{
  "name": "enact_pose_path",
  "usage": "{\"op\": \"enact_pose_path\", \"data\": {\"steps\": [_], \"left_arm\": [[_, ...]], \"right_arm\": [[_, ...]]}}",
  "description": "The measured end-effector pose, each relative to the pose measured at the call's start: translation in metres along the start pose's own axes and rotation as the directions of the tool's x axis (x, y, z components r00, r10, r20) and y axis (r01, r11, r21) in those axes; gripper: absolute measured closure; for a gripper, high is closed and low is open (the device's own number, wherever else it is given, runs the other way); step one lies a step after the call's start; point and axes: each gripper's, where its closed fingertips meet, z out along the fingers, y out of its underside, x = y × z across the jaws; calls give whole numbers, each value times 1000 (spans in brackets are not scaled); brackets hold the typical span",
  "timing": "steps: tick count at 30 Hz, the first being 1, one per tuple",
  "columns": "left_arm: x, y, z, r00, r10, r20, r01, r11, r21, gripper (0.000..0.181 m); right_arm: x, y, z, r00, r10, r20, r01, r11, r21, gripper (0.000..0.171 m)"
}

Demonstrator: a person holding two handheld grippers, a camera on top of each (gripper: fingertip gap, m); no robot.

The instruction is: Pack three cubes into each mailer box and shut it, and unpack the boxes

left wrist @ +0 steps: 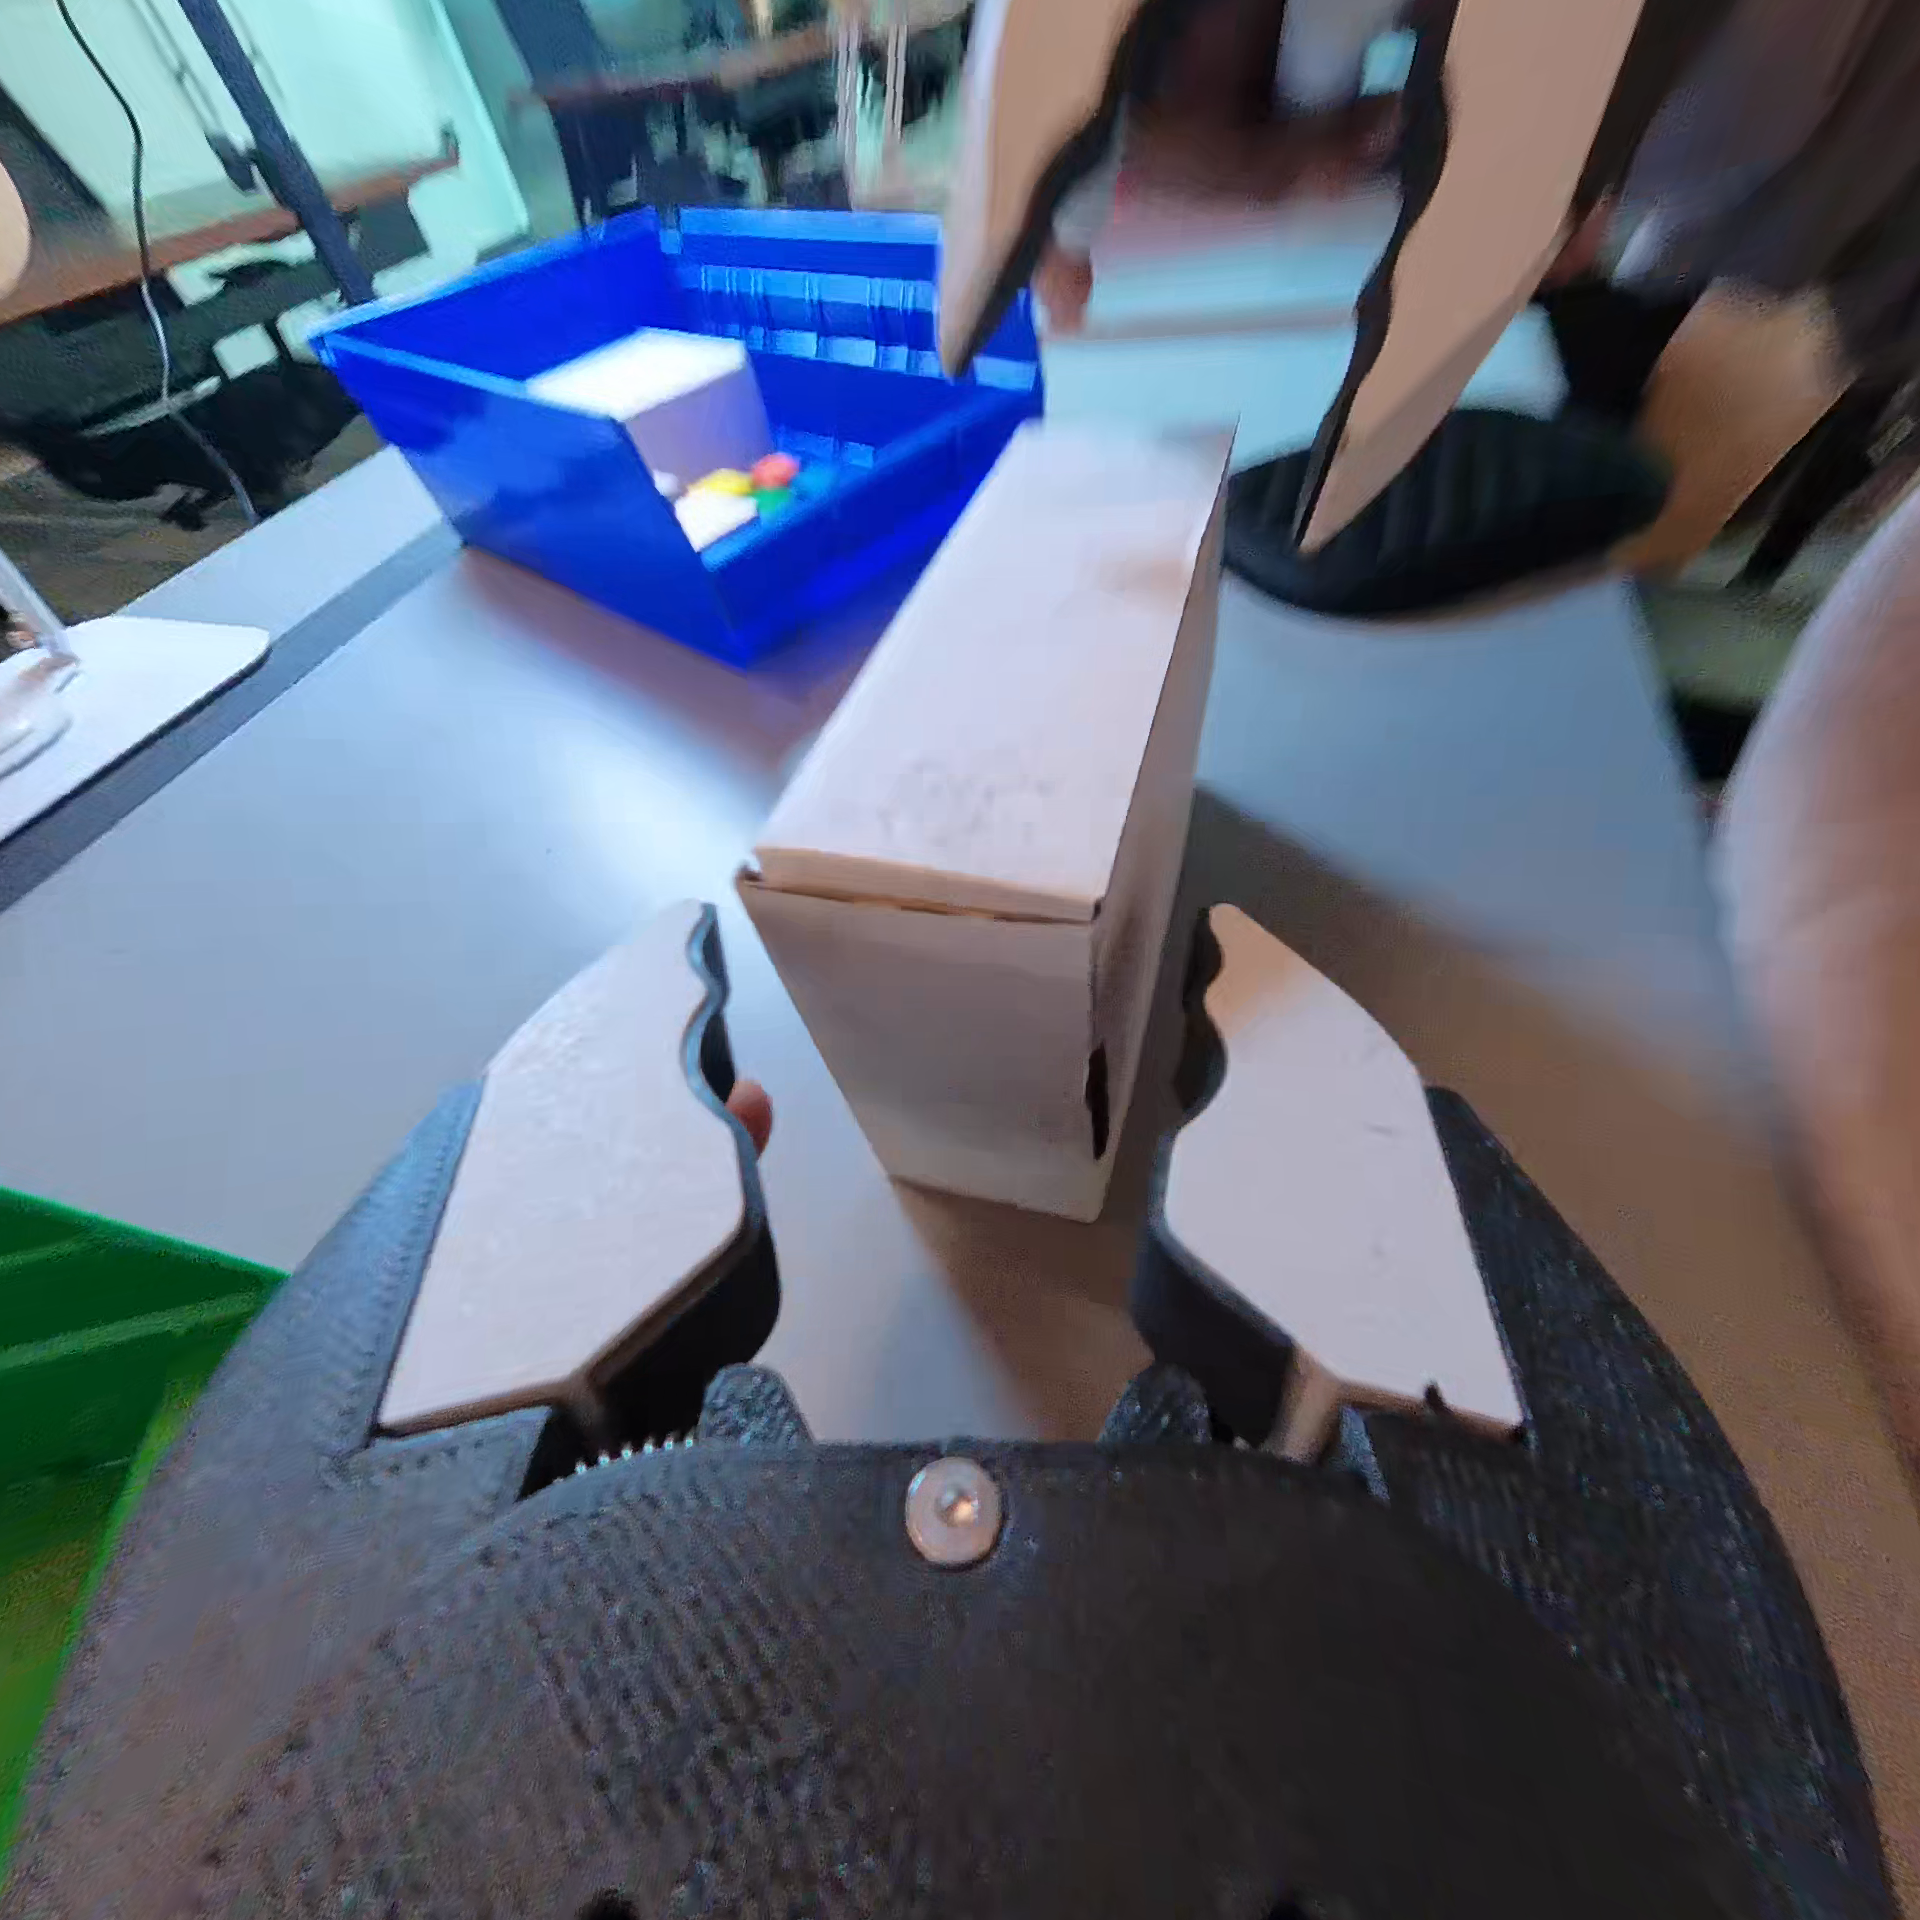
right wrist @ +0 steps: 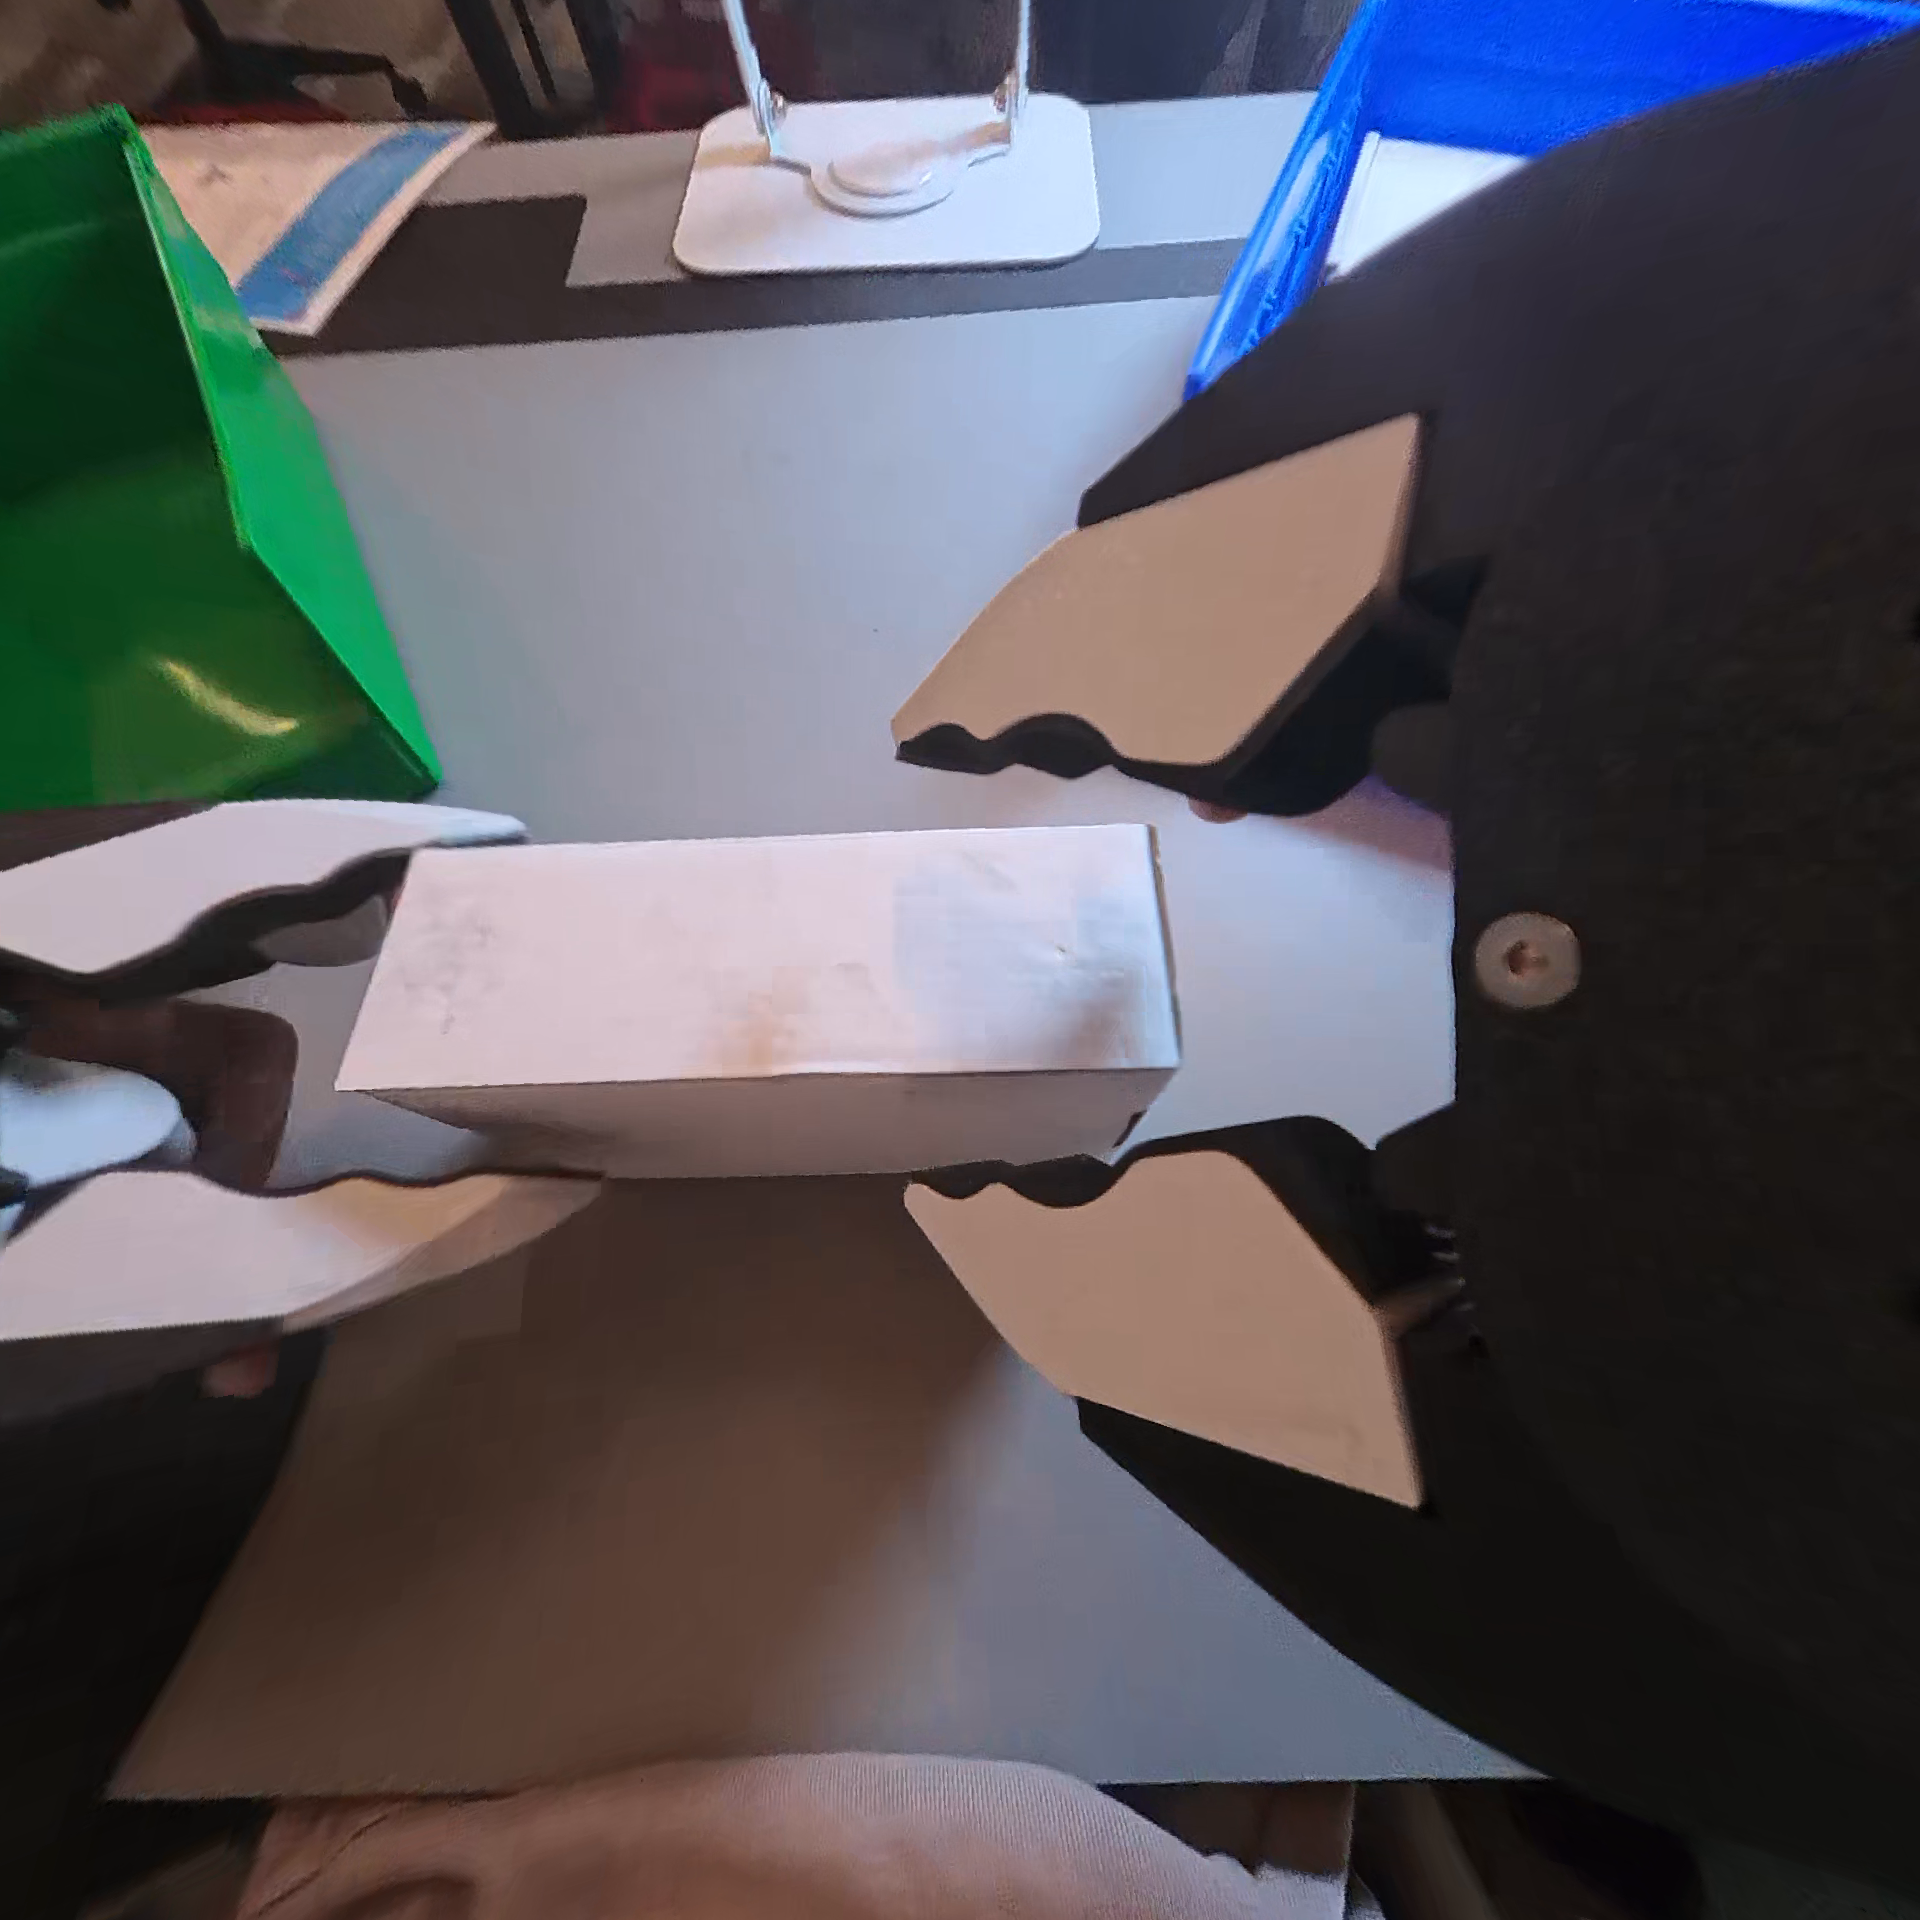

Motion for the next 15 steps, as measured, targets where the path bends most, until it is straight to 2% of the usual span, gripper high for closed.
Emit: {"op": "enact_pose_path", "data": {"steps": [1, 4, 6, 9, 12, 15], "left_arm": [[0, 6, 5, 997, 74, 38, -72, 996, -49, 105], [11, -4, 11, 962, 260, 89, -256, 965, -47, 108], [18, -14, 10, 934, 333, 131, -333, 943, -18, 109], [20, -20, 4, 887, 419, 195, -428, 904, 3, 112], [10, -27, -6, 929, 299, 217, -318, 946, 58, 109], [-12, -41, -25, 964, 112, 242, -158, 971, 180, 111]], "right_arm": [[0, -2, 5, 1000, -18, 13, 18, 999, -29, 96], [-7, -1, 21, 991, -126, 37, 130, 978, -163, 90], [-13, 0, 27, 971, -236, 30, 237, 942, -237, 96], [-10, -4, 23, 923, -381, -55, 349, 890, -293, 104], [2, -8, 5, 925, -353, -143, 305, 912, -274, 106], [54, -1, -41, 870, -341, -355, 234, 921, -311, 107]]}}
